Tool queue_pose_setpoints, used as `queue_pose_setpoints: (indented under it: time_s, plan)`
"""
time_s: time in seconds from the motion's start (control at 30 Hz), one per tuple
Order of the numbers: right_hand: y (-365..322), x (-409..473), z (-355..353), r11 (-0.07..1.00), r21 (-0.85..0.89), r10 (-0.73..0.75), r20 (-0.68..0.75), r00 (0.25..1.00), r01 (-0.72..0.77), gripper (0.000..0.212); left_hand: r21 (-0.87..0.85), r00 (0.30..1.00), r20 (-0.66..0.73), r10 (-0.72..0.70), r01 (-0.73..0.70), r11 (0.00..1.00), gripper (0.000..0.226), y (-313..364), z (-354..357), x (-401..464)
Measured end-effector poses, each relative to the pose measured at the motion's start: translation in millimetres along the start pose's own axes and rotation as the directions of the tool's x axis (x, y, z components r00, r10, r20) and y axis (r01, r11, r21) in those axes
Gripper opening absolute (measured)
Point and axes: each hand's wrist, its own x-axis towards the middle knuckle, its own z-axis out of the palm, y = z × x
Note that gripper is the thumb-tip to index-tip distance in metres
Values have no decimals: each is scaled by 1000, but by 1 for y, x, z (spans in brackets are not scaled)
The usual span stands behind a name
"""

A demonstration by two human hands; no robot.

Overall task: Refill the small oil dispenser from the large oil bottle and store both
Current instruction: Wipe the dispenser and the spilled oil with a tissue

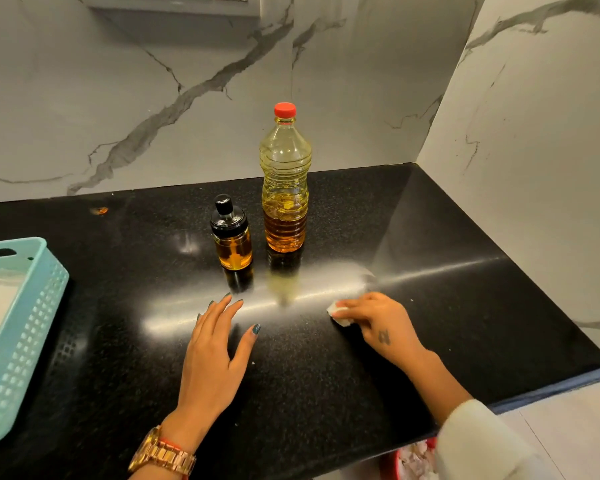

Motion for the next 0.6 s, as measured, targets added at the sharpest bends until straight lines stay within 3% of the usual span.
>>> queue_pose_setpoints:
  time_s: [0.13, 0.3, 0.43, 0.47, 0.53, 0.6]
  plan:
    - [20, -17, -19, 993, -72, 89, -12, 996, -90, 54, -6, 999, 17, 27, -27, 1000, 51, -5, -5, 3]
    - [26, 10, -38, 971, -108, 178, -265, 948, -213, 45, -20, 999, 33, 37, -36, 999, 51, -8, -10, 8]
    - [9, 36, -36, 948, -156, 250, -176, 952, -278, 34, -18, 999, 37, 31, -30, 999, 53, -10, -16, 8]
    - [5, 39, -36, 941, -114, 300, -162, 940, -320, 33, -18, 999, 37, 24, -23, 1000, 54, -11, -17, 8]
    - [-4, 38, -38, 895, 160, 441, -169, 882, -417, 31, -19, 999, 34, 8, -7, 1000, 54, -15, -20, 6]
    - [-13, 34, -45, 667, 584, 615, -82, 784, -462, 35, -19, 999, 35, -1, 2, 1000, 54, -17, -21, 5]
